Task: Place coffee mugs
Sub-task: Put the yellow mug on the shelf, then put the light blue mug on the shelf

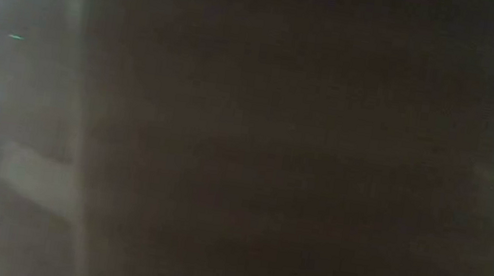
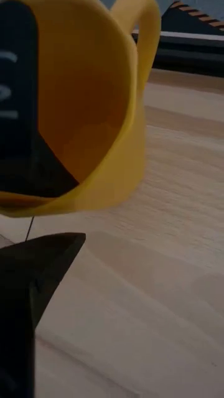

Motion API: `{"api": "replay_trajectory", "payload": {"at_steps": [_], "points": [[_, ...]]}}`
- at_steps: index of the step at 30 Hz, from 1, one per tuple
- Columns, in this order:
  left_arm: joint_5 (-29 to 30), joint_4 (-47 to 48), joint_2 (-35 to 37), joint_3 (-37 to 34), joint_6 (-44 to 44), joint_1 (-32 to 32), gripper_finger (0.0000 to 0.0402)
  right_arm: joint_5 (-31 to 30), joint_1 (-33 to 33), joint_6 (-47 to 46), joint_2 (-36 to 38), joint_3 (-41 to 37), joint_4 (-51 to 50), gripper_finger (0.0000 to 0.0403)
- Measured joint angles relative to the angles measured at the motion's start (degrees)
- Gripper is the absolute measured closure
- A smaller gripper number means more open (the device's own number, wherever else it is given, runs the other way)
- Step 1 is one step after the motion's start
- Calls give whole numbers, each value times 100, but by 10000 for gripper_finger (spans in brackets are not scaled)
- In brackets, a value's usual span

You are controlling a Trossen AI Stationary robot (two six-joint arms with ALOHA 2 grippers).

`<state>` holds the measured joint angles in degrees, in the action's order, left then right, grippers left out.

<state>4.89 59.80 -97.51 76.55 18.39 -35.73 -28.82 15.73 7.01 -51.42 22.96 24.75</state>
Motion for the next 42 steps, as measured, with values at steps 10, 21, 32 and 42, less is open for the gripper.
{"api": "replay_trajectory", "payload": {"at_steps": [10,21,32,42], "points": [[-154,229,81,408,-129,-2,211,0,0,0,-1,0,0,213],[-85,445,87,1131,-72,228,198,2,0,-2,0,0,-2,213],[-352,1379,200,2253,18,1549,204,2,0,-2,0,0,-46,213],[-907,1743,378,2146,-2849,4383,229,2,-2,3,0,0,-80,213]]}}
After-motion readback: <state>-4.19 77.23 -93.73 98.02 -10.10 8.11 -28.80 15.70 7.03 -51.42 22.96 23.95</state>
